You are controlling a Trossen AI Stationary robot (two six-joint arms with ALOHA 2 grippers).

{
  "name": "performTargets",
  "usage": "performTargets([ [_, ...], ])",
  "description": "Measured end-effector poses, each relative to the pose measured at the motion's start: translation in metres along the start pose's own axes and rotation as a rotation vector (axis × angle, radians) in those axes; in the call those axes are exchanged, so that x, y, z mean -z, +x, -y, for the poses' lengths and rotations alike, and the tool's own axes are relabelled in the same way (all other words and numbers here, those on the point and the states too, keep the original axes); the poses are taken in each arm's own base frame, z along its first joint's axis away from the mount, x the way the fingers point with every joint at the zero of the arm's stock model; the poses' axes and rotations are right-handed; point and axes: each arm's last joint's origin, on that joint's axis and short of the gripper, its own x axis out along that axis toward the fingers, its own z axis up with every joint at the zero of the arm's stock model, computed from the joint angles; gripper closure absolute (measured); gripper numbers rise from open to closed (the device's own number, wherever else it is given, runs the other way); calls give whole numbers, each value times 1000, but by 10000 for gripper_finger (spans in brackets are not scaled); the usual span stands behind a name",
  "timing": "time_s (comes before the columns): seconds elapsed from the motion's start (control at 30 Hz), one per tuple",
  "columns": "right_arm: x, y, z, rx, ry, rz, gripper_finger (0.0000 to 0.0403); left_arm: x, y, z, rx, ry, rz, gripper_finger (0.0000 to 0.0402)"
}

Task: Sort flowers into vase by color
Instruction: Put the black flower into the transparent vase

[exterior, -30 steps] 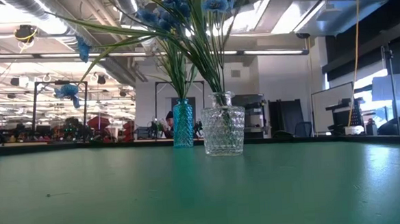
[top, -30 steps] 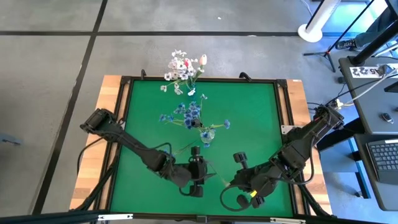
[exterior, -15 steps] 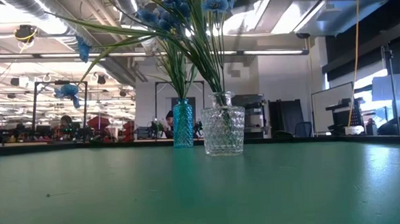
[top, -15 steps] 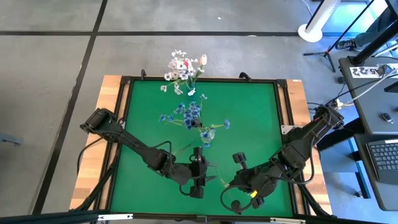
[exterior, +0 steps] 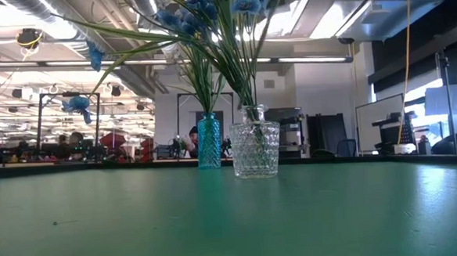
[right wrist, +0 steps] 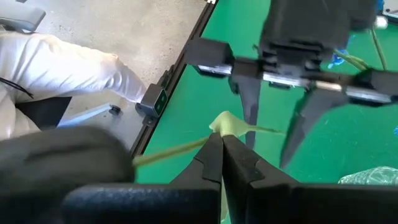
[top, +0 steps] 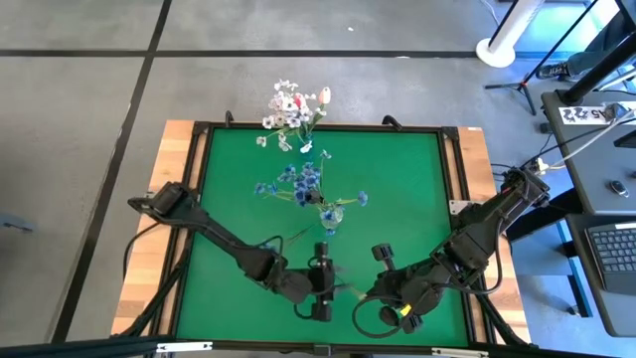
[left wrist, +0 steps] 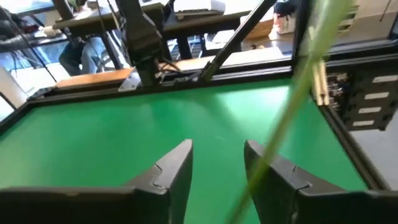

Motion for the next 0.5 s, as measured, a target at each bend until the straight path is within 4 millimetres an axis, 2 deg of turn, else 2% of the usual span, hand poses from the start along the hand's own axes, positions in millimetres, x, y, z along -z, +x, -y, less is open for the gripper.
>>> performTargets([
  [0.2, 0, 0, 0, 0, 0, -2, 403, -13, -20, 9, -34, 55, 40, 291],
  [0.33, 0, 0, 0, 0, -1, -2, 403, -20, -32, 13, -76, 67, 62, 284],
  [0.5, 0, 0, 0, 0, -1, -2, 403, -22, -34, 14, -72, 60, 70, 268],
])
